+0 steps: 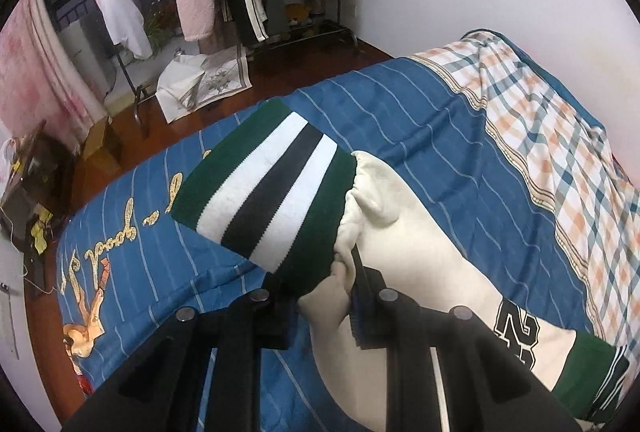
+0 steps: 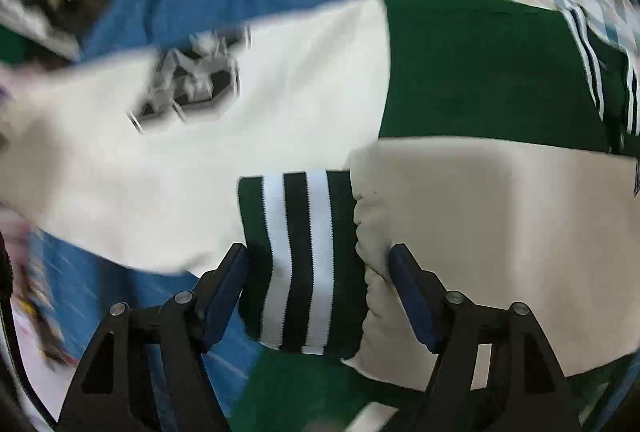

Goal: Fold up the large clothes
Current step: 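Grasp the other sleeve's cuff with the left gripper while the right gripper lays its sleeve down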

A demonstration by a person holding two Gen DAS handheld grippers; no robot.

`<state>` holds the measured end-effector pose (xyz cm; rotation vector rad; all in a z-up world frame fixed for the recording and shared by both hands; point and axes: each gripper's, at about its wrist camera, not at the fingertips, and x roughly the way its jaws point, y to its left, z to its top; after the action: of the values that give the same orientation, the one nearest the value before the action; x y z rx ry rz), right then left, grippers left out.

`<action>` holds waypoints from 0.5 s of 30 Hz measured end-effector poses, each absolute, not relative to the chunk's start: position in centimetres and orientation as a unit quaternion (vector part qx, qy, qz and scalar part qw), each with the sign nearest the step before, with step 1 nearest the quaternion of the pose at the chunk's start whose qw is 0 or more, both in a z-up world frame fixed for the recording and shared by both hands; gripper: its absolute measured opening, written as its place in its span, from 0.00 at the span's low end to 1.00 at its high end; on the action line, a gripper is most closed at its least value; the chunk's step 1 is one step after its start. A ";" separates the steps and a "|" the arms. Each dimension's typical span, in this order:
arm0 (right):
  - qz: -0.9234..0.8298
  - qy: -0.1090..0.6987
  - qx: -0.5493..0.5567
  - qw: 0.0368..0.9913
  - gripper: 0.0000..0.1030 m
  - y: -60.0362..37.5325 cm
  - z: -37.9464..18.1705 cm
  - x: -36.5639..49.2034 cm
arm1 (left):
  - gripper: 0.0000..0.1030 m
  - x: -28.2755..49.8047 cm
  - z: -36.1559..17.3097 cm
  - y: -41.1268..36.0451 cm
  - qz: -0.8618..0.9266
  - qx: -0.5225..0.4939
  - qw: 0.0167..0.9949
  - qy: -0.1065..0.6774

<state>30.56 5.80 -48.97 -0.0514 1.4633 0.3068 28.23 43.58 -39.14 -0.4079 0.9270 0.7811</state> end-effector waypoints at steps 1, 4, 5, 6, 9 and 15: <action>0.126 0.663 -0.037 0.737 0.63 5.9 -49.5 30.6 | 0.16 28.3 -38.9 43.4 0.365 -0.189 0.801 0.435; 0.089 0.651 -0.015 0.753 0.30 4.3 -49.5 31.5 | 0.16 28.1 -38.5 42.9 0.364 -0.185 0.802 0.436; 0.081 0.647 0.006 0.758 0.24 3.3 -49.0 31.9 | 0.16 27.9 -38.4 42.8 0.364 -0.183 0.803 0.435; 0.070 0.640 0.028 0.764 0.22 2.2 -48.4 32.3 | 0.16 27.8 -38.3 42.8 0.362 -0.181 0.804 0.435; 0.033 0.601 0.076 0.795 0.22 -1.0 -45.5 34.3 | 0.16 27.5 -37.8 42.3 0.357 -0.169 0.809 0.437; 0.067 0.674 0.061 0.733 0.39 2.1 -49.8 39.4 | 0.16 27.7 -36.4 40.6 0.353 -0.138 0.820 0.429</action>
<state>39.37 2.10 -49.82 0.1333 1.4835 0.1473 27.66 40.65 -36.43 -0.2931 0.9133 0.7518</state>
